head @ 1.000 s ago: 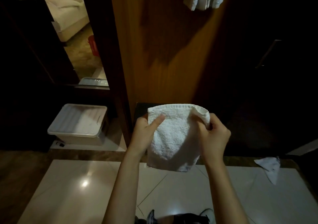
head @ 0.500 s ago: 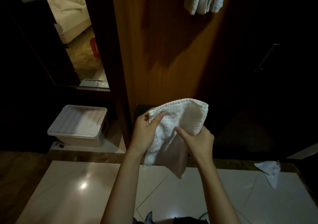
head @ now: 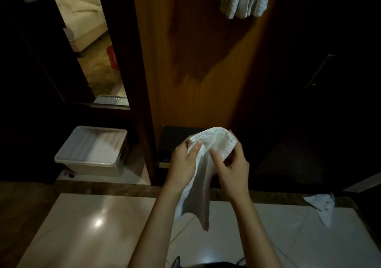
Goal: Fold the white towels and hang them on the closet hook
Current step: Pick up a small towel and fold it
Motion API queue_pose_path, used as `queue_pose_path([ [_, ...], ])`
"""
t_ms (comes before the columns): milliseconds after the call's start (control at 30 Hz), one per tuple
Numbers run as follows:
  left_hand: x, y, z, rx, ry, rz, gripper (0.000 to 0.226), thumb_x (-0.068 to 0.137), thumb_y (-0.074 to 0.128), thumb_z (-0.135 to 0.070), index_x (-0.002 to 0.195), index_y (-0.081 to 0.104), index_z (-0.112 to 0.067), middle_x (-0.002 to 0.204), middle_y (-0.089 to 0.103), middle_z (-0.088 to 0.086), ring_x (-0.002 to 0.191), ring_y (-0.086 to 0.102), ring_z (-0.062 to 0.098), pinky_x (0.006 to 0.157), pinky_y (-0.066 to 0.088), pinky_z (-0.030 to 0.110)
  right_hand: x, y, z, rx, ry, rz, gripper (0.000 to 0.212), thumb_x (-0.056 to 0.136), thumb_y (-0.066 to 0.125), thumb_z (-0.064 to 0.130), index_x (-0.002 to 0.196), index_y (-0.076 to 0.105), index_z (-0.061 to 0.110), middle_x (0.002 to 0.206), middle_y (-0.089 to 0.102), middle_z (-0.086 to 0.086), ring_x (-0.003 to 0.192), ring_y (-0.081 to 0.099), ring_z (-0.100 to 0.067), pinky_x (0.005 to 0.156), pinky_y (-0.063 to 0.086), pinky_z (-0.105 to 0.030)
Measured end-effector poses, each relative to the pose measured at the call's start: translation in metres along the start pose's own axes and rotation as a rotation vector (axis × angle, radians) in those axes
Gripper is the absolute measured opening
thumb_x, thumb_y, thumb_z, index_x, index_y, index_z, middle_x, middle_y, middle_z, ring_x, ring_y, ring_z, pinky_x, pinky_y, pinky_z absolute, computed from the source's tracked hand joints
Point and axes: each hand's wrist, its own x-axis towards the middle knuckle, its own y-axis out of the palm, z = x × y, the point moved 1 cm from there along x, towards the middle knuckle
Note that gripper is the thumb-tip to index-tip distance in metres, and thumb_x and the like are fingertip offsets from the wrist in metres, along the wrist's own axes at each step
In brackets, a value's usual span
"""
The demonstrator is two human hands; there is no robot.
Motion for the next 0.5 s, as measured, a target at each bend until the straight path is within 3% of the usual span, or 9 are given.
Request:
queue_pose_path([
  [100,0.004,-0.005,0.006,-0.03,0.013,0.012,0.019,0.097,0.047,-0.025,0.091,0.056,-0.041,0.082,0.065,-0.033,0.085,0.054,-0.025,0.066,0.039,-0.005,0.001,-0.012,0.007,-0.045,-0.089,0.01,0.062,0.089,0.062,0.021,0.141,0.033,0.037,0.102,0.062,0.011,0.084,0.063,-0.019,0.062,0.057,-0.04],
  [200,0.008,-0.009,0.007,-0.035,0.016,0.043,0.02,0.097,0.047,-0.025,0.094,0.058,-0.041,0.088,0.064,-0.036,0.091,0.058,-0.018,0.07,0.041,-0.002,0.006,-0.026,0.014,-0.188,-0.203,0.136,0.071,0.088,0.059,0.018,0.141,0.024,0.048,0.064,0.062,-0.008,0.051,0.06,-0.021,0.047,0.053,-0.039],
  [267,0.008,-0.01,0.008,-0.013,0.004,0.089,0.019,0.098,0.046,-0.028,0.096,0.057,-0.044,0.088,0.064,-0.037,0.09,0.057,-0.02,0.069,0.04,-0.003,0.007,-0.033,0.021,-0.324,-0.333,0.239,0.074,0.088,0.057,0.019,0.14,0.019,0.054,0.057,0.058,-0.003,0.046,0.056,-0.014,0.046,0.052,-0.028],
  [333,0.007,-0.011,0.009,0.019,-0.021,0.127,0.019,0.098,0.044,-0.032,0.099,0.054,-0.047,0.089,0.062,-0.036,0.089,0.052,-0.026,0.068,0.038,-0.005,0.006,-0.036,0.03,-0.468,-0.433,0.313,0.064,0.088,0.055,0.021,0.135,0.028,0.055,0.056,0.056,0.002,0.046,0.055,-0.009,0.047,0.048,-0.018],
  [433,0.008,-0.012,0.013,0.046,-0.052,0.169,0.02,0.099,0.04,-0.033,0.111,0.053,-0.043,0.097,0.058,-0.029,0.088,0.049,-0.029,0.066,0.038,-0.005,0.004,-0.034,0.043,-0.571,-0.464,0.378,0.048,0.087,0.056,0.022,0.127,0.044,0.047,0.056,0.057,0.003,0.047,0.055,-0.004,0.05,0.041,-0.012],
  [500,0.009,-0.014,0.013,0.04,-0.073,0.155,0.018,0.099,0.041,-0.033,0.105,0.056,-0.042,0.093,0.059,-0.024,0.081,0.052,-0.027,0.061,0.039,-0.004,0.003,-0.036,0.052,-0.583,-0.451,0.39,0.054,0.086,0.056,0.021,0.133,0.042,0.044,0.051,0.052,0.005,0.045,0.053,-0.004,0.048,0.039,-0.01],
])
